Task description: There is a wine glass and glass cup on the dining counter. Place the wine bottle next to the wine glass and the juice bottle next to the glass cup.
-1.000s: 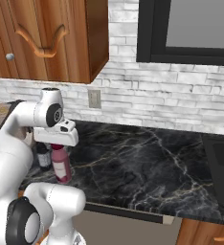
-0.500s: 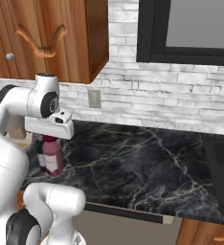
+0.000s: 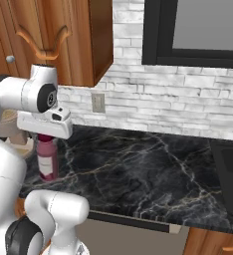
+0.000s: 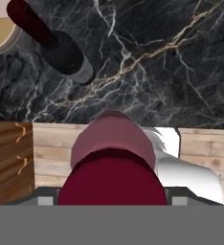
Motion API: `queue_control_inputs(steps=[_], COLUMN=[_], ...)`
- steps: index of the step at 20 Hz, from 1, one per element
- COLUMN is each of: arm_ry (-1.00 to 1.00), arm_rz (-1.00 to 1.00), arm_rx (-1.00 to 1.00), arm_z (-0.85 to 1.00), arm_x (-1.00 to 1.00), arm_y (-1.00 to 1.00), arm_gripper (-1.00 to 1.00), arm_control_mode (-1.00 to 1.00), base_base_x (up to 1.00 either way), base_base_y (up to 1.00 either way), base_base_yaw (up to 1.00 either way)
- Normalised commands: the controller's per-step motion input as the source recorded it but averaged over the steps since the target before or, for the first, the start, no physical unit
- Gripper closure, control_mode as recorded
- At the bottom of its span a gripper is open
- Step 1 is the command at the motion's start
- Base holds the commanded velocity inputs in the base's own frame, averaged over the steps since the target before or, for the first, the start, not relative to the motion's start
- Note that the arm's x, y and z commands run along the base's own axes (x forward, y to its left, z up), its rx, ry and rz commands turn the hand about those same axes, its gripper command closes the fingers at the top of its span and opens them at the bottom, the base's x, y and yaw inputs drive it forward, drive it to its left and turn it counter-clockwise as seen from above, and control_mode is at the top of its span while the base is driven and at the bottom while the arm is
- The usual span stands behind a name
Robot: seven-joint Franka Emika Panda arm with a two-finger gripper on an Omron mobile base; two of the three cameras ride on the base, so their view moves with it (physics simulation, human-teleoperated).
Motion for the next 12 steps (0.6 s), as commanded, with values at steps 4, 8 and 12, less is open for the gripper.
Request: queue_control_inputs(steps=[4,8,12], arm_ry=[-0.01,0.0,0.0], arm_rz=[0.0,0.0,0.0], arm_rx=[0.0,-0.01,0.0], arm_z=[0.27,0.02,0.0], arm_x=[-0.24,-0.12,-0.01], arm_y=[0.08,0.03,0.0], arm_gripper=[1.0,1.0,1.0], arm_control_mode=[-1.0,-1.0,-1.0], base_base_x=[0.0,0.0,0.0], base_base_y=[0.0,0.0,0.0], base_base_yaw=[0.0,0.0,0.0])
